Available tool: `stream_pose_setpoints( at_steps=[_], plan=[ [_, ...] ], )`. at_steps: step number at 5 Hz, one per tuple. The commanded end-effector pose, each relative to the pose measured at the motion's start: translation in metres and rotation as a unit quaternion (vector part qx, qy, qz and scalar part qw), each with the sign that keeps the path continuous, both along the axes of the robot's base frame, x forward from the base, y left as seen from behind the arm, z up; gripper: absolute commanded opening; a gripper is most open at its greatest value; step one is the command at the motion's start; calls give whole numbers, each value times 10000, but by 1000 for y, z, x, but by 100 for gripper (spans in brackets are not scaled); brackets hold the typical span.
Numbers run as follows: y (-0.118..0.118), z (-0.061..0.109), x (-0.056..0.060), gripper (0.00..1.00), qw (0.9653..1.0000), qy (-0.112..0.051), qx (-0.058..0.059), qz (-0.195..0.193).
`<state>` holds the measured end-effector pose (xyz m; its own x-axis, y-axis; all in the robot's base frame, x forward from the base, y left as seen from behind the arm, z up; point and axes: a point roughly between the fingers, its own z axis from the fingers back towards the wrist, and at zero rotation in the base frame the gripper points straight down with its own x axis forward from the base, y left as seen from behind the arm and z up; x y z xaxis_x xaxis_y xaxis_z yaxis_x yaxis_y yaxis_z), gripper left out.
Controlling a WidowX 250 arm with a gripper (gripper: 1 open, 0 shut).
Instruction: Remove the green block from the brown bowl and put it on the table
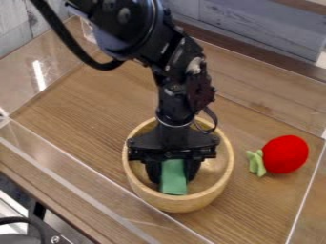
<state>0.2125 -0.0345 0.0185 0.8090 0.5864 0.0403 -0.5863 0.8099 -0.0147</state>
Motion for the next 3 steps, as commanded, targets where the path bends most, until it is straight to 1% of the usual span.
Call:
stream_pose_setpoints(
  at_steps=[1, 2, 3],
  plan=[
    [-11, 1, -4, 0, 9999, -34, 48, -146],
    [-18, 1, -1, 0, 9986, -42, 79, -517],
    [-23, 1, 3, 0, 9964, -71, 92, -842]
  ],
)
